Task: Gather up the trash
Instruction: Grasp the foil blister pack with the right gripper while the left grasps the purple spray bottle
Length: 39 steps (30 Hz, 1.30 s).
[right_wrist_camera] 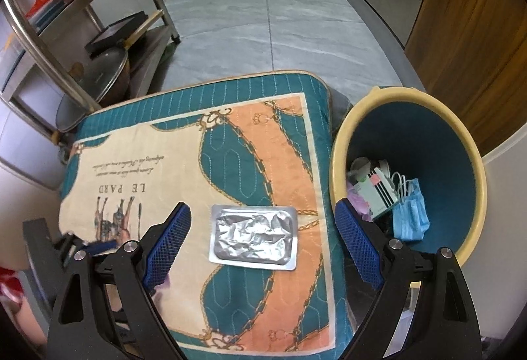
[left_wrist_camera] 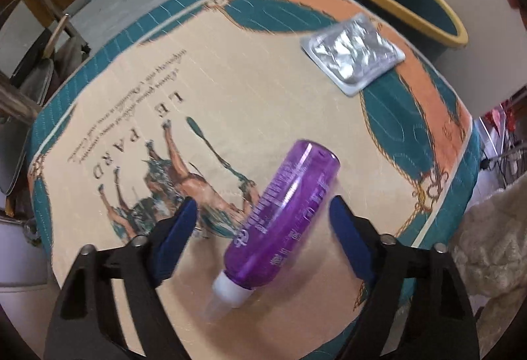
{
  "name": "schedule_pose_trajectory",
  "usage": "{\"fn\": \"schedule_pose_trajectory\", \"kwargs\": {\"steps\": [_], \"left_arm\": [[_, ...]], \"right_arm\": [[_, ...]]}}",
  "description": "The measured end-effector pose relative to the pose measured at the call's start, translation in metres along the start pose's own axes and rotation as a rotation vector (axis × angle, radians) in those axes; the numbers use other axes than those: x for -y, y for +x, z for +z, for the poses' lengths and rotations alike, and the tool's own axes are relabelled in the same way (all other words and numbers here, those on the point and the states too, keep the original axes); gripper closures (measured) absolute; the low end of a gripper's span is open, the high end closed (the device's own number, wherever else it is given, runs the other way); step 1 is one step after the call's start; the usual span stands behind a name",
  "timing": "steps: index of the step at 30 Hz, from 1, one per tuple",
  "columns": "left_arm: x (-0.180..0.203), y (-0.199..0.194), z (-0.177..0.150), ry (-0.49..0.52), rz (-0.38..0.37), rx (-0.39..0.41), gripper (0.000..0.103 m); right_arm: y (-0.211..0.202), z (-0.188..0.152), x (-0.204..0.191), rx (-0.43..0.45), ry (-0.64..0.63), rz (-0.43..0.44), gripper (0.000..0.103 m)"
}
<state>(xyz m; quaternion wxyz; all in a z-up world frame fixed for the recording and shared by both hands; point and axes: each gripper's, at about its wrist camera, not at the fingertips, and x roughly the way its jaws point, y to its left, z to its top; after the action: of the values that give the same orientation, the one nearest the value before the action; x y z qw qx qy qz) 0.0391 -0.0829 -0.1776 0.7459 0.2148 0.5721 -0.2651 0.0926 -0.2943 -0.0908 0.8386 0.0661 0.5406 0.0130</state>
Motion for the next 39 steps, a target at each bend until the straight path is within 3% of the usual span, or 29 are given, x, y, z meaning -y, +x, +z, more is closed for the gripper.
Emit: {"fn": "schedule_pose_trajectory", "kwargs": {"steps": [8, 13, 18, 21, 28, 32, 39], "left_arm": [[0.0, 0.005, 0.002, -0.008, -0.027, -0.022, 0.039], [-0.004, 0.003, 0.008, -0.02, -0.03, -0.015, 0.065], [-0.016, -0.002, 0.014, -0.073, -0.03, -0.009, 0.07], [-0.027, -0.007, 0.021, -0.115, -0.048, 0.012, 0.07], [-0.044, -0.015, 0.031, -0.196, -0.1, 0.034, 0.07], [-0.045, -0.01, 0.03, -0.213, -0.113, 0.024, 0.07], [-0.049, -0.005, 0.035, -0.221, -0.152, 0.021, 0.07]], "right_arm": [[-0.001, 0.001, 0.001, 0.004, 0.0, 0.007, 0.014], [-0.001, 0.0, 0.006, -0.006, 0.004, 0.007, 0.014], [-0.004, 0.002, 0.0, 0.035, -0.217, -0.047, 0.014], [0.007, -0.002, 0.002, 0.004, -0.303, 0.002, 0.014], [0.046, -0.03, -0.018, -0.109, -0.601, 0.023, 0.014], [0.058, -0.046, -0.035, -0.089, -0.778, -0.001, 0.014], [0.074, -0.058, -0.046, -0.085, -0.925, 0.015, 0.011]]}}
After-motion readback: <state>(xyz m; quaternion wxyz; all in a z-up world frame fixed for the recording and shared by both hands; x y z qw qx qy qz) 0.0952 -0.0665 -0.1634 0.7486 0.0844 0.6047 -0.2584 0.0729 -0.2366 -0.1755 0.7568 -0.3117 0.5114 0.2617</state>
